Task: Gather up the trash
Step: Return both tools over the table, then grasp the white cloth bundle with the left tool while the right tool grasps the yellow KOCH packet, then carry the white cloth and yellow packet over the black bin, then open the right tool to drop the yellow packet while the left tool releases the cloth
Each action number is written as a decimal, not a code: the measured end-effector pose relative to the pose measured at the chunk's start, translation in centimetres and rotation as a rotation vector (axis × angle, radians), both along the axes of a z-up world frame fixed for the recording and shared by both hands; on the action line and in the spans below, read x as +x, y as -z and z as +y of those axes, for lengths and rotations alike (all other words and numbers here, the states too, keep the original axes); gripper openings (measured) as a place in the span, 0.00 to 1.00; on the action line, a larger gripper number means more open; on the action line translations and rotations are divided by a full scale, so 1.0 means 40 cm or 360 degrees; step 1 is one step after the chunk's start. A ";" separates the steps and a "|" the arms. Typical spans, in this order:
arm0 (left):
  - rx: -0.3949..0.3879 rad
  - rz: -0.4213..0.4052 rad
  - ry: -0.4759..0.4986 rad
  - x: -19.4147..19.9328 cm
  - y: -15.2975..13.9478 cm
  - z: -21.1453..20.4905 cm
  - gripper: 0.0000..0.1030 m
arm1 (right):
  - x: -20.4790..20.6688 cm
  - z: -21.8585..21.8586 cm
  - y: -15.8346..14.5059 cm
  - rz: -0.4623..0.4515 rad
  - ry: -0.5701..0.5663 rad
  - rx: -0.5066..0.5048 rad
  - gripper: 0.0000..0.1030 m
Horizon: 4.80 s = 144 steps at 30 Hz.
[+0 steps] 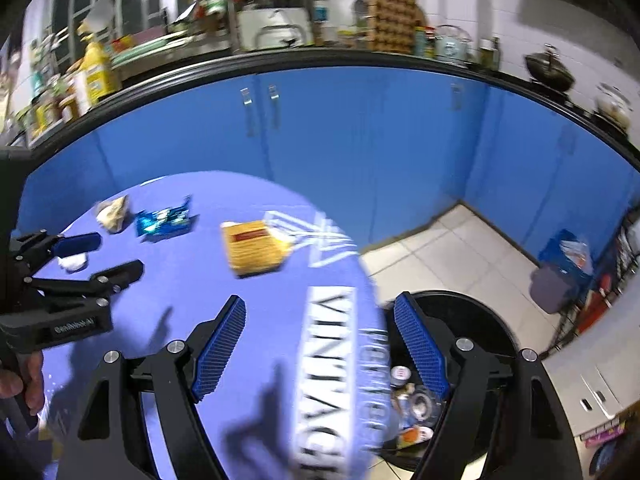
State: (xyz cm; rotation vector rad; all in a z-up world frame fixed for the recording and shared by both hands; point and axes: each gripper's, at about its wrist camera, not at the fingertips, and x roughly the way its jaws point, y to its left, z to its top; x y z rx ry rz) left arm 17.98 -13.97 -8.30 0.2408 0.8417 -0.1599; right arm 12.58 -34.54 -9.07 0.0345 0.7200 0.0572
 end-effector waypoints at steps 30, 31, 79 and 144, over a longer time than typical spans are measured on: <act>-0.0179 0.0113 -0.0520 0.094 0.117 0.415 0.71 | 0.267 0.189 0.096 0.0243 -0.0134 -0.0079 0.49; -0.0181 0.0108 -0.0517 0.095 0.117 0.415 0.65 | 0.268 0.192 0.098 0.0258 -0.0150 -0.0077 0.45; -0.0212 -0.0062 0.0248 -0.109 -0.061 -0.121 0.12 | -0.100 -0.066 -0.080 -0.0031 0.0005 -0.0087 0.40; -0.0066 -0.0076 0.0780 -0.098 -0.080 -0.640 0.13 | -0.163 -0.428 -0.015 0.0026 0.0490 -0.0083 0.77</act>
